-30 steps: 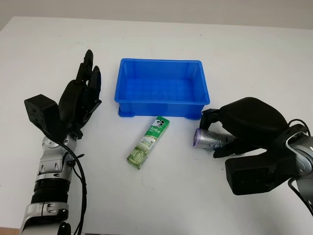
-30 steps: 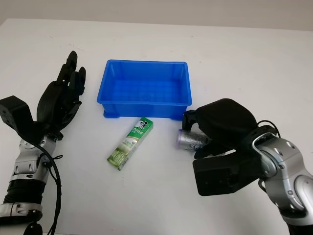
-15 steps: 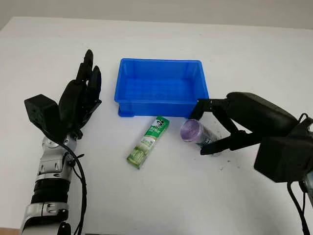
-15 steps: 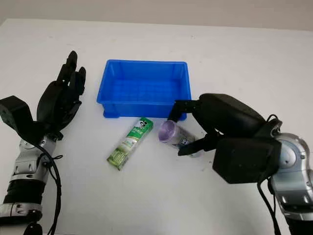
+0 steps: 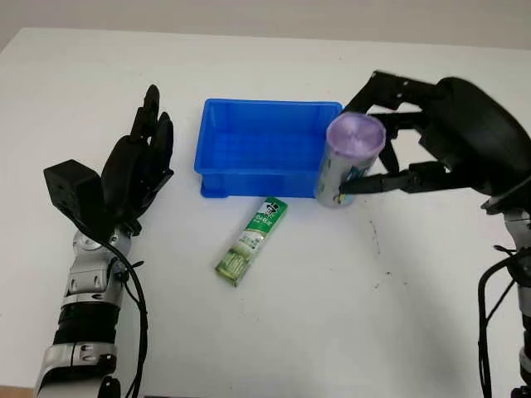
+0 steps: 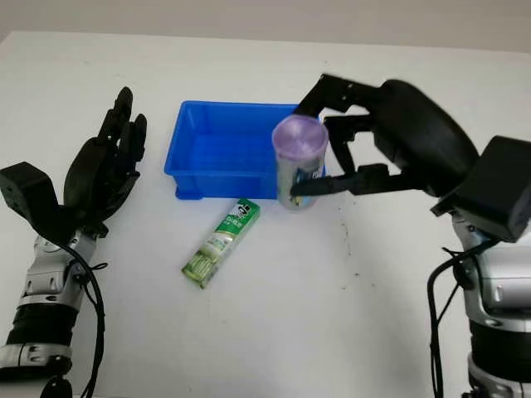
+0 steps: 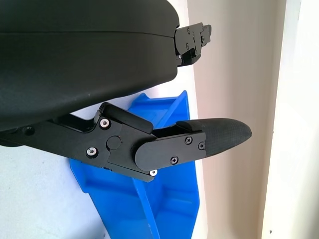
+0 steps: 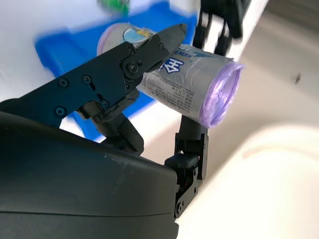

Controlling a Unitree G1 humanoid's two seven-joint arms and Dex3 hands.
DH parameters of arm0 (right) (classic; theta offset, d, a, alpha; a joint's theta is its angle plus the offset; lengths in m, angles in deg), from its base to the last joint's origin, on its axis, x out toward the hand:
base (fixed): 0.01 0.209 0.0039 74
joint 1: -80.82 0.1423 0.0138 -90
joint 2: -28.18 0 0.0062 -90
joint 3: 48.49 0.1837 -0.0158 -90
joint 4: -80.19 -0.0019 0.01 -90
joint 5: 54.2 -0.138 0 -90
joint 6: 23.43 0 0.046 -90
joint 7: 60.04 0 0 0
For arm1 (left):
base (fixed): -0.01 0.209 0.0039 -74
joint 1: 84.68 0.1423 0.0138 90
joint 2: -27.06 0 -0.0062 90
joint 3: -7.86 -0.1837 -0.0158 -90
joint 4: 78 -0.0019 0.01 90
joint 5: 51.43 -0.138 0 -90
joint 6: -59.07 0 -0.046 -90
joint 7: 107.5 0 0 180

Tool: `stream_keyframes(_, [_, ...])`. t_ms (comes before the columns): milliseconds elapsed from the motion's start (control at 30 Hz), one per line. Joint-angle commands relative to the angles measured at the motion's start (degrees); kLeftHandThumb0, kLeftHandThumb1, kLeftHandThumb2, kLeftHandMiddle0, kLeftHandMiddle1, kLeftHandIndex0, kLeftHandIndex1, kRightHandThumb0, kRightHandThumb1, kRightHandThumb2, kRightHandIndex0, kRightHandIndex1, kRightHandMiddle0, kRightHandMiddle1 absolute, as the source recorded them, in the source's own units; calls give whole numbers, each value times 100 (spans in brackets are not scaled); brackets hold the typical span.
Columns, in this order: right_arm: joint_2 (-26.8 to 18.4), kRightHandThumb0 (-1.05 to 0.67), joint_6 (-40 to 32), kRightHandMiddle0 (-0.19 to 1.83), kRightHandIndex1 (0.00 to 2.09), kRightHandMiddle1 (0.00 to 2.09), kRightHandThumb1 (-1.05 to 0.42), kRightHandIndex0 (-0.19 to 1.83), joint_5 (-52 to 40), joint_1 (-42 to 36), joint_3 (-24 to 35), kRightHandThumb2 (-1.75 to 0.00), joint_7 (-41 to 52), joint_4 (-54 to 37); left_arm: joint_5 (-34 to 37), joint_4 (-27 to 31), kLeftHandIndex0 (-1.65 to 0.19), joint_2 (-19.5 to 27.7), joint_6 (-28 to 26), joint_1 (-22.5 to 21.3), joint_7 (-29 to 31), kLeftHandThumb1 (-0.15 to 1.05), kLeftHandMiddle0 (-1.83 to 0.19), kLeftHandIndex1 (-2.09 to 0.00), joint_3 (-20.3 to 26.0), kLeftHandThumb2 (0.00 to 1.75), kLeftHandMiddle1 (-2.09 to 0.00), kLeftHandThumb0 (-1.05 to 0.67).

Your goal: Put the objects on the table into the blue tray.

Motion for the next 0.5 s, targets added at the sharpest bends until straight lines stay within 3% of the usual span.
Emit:
stream_keyframes(0, [205,-40,260,65,206,205,-100,89,164,267,-47,-5,-331,229,-29,13,19,-43,46,16,-10,105,19,0,-42,60,0,-79])
stream_keyframes(133, [551,-39,891,66,201,204,-101,92,1048,625,-248,-6,-1409,948,-15,-9,19,-102,81,30,-38,105,19,0,-38,60,0,-79])
stream_keyframes(267, [838,-32,1382,57,206,207,-102,81,1785,964,-418,-6,-2466,1788,12,-32,19,-158,128,56,-56,105,19,0,-21,59,0,-79])
stream_keyframes(367, [895,-36,1898,47,206,202,-101,70,2448,1257,-611,-5,-3397,2718,48,-50,19,-181,139,76,-44,105,19,0,2,57,0,-80])
stream_keyframes(467, [873,-39,2407,41,204,199,-101,64,2592,1490,-746,-5,-3707,3469,54,-47,19,-186,149,95,-27,105,19,0,8,56,0,-80])
